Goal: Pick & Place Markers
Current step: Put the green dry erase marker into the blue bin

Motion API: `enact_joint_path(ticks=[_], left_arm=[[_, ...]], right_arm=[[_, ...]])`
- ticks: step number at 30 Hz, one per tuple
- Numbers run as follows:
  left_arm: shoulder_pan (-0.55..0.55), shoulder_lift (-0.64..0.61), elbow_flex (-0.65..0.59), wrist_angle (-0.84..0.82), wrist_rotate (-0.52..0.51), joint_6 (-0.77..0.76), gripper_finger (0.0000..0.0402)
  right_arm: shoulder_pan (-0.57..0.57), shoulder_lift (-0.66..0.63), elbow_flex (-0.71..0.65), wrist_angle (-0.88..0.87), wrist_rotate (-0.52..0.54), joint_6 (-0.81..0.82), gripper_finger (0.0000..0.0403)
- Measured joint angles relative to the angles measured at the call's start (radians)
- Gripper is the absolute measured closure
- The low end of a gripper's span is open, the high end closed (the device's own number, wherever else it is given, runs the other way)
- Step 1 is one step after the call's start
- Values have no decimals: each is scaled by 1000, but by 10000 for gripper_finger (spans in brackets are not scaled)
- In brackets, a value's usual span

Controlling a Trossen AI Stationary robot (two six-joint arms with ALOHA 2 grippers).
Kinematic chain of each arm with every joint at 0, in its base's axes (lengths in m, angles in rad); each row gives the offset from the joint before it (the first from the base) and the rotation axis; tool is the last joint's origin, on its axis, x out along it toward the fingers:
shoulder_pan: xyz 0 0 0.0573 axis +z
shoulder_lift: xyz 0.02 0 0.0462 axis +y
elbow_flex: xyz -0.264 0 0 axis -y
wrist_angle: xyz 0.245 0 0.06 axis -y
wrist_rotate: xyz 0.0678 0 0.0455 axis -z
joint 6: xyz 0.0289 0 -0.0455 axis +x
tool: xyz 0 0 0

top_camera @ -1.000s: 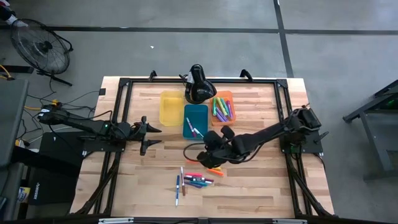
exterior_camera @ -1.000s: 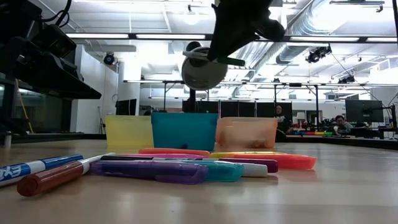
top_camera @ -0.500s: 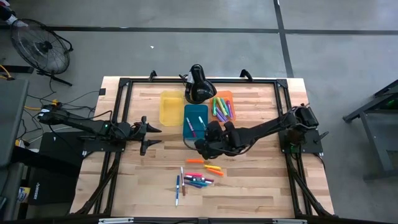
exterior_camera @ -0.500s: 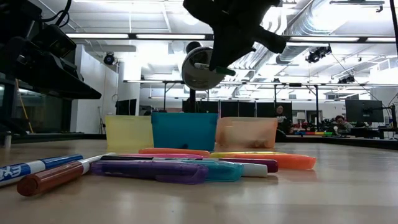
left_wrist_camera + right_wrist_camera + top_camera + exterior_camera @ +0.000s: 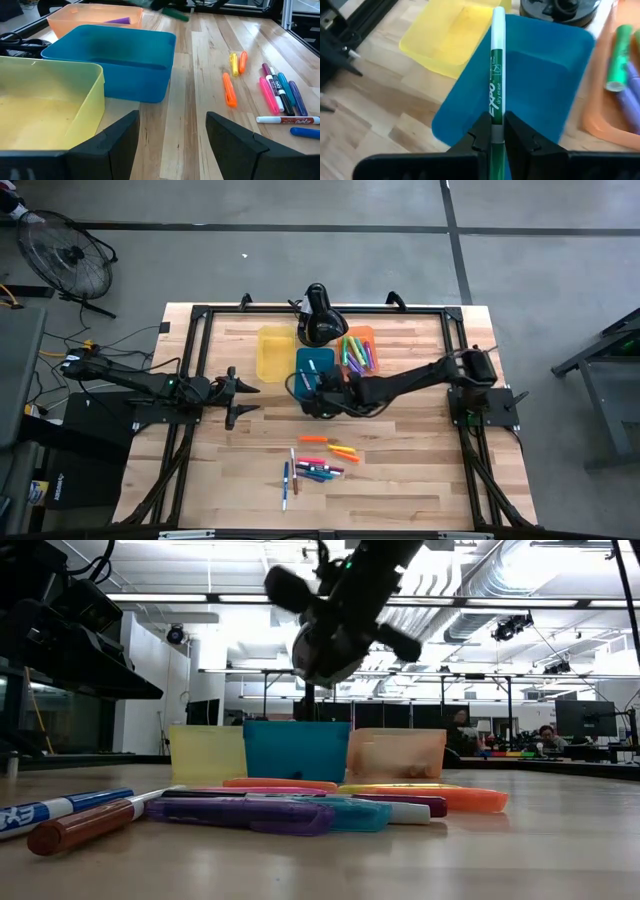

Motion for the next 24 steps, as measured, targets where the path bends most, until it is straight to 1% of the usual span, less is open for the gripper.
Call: enact_joint_path(ticks=[5, 10, 15, 19, 24], left_arm=[[0, 0, 0, 0, 0, 0, 177], [0, 0, 0, 0, 0, 0, 177], [0, 0, 0, 0, 0, 0, 177], [0, 0, 0, 0, 0, 0, 177], [0, 0, 0, 0, 0, 0, 177]], right_arm=[[-35, 22, -1, 45, 2, 22, 379], [-58, 35, -1, 47, 0, 66, 377], [-66, 66, 0, 44, -23, 110, 374], [-66, 95, 0, 46, -22, 142, 375], [-70, 101, 0, 44, -10, 160, 363]])
